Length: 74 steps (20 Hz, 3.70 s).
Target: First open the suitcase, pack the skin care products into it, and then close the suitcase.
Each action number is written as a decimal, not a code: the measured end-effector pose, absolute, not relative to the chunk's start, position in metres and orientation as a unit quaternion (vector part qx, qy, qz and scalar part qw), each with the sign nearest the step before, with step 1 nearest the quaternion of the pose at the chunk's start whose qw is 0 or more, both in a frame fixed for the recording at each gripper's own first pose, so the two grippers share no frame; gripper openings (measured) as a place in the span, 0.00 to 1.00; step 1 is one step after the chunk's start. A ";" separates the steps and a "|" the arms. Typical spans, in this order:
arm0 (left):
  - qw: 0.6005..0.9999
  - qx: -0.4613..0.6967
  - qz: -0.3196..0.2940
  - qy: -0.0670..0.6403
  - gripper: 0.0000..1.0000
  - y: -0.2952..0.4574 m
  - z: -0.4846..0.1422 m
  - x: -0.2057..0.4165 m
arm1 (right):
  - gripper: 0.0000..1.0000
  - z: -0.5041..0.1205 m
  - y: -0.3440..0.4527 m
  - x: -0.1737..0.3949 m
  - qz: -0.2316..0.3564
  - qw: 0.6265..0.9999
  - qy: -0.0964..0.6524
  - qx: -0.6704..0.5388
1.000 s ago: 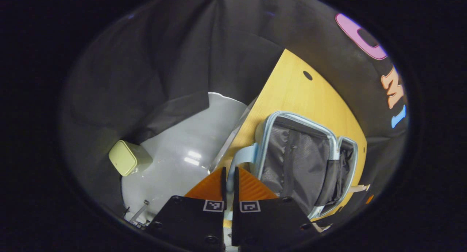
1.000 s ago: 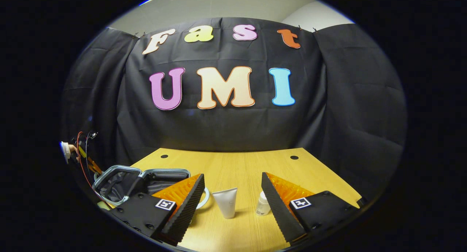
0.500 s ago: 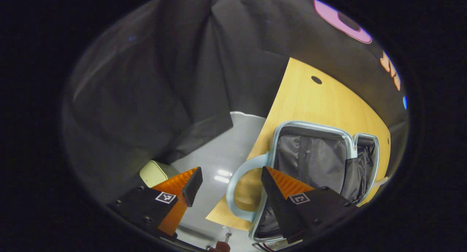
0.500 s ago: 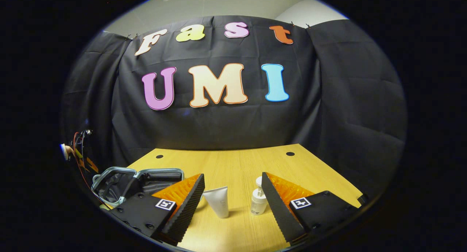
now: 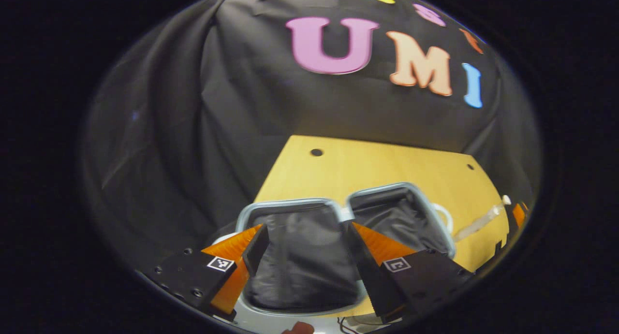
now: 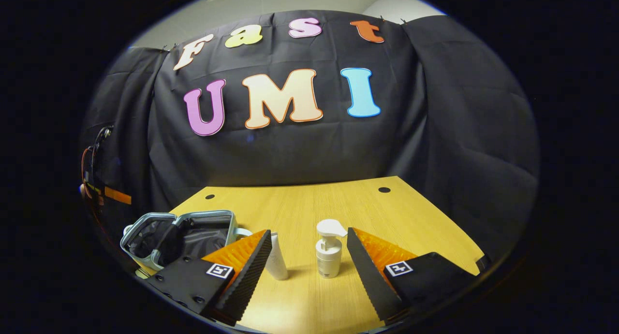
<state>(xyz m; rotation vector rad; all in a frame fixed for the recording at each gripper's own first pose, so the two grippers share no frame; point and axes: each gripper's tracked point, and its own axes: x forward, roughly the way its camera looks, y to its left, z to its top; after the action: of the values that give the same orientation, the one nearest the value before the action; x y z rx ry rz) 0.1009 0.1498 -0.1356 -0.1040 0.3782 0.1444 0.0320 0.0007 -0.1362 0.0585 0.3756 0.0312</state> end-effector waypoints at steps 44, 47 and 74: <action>0.954 -0.156 -0.118 0.229 0.40 -0.131 -0.136 0.159 | 0.62 -0.307 -0.019 0.092 0.115 0.936 0.331 0.011; 0.947 -0.138 -0.078 0.278 0.38 -0.069 -0.146 0.144 | 0.62 -0.297 -0.023 0.090 0.102 0.939 0.329 0.008; 0.859 -0.162 -0.110 0.474 0.70 0.020 -0.275 0.129 | 0.59 -0.181 0.174 0.044 0.188 0.927 0.321 0.045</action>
<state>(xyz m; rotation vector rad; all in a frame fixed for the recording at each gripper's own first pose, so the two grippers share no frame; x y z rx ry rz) 0.1292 0.0199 -0.2748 -0.3398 0.9953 -0.2309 0.0439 0.1742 -0.1806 0.0919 0.6583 0.3858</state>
